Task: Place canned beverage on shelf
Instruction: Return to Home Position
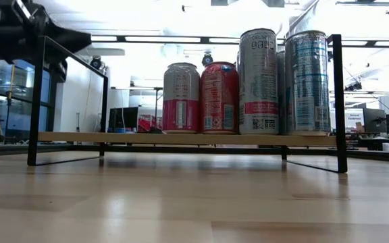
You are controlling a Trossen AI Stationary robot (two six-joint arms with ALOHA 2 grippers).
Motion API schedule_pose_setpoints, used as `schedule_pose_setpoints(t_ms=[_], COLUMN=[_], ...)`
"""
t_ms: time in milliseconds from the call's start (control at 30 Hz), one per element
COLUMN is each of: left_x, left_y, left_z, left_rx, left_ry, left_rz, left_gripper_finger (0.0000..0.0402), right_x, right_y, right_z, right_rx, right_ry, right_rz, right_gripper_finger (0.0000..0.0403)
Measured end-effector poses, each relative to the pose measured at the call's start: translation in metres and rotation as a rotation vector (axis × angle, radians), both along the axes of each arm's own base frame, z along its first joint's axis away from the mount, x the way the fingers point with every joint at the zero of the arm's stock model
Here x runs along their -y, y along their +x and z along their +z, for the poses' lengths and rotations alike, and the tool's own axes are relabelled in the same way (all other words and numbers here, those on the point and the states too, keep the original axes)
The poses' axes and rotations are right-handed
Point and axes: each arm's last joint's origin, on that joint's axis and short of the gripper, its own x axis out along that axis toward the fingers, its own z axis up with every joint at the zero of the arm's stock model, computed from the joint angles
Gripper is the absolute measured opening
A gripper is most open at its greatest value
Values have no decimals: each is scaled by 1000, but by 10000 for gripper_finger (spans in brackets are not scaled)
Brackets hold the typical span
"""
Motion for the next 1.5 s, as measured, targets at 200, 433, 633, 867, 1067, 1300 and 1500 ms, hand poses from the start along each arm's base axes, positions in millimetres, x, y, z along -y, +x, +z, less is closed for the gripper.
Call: schedule_pose_setpoints(t_ms=[200,433,633,867,1067,1300,1500], left_x=[2,3,3,3,3,3,3], left_y=[1,1,1,1,1,1,1], left_z=[-5,-8,-9,-11,-11,-12,-12], left_rx=[-58,-122,-130,-137,-141,-144,-146], left_ry=[61,364,338,188,187,186,185], left_rz=[-65,-62,-68,-87,-87,-88,-87], left_gripper_finger=[0,0,0,0,0,0,0], right_x=[1,1,1,1,2,6,9], right_y=[0,0,0,0,0,-19,-52], right_z=[0,0,0,0,0,-16,-69], right_rx=[5,4,5,6,9,-34,139], right_ry=[-14,-14,-8,-11,-28,-11,115], right_rz=[-19,-19,-23,-28,-54,-112,-65], right_gripper_finger=[0,0,0,0,0,0,0])
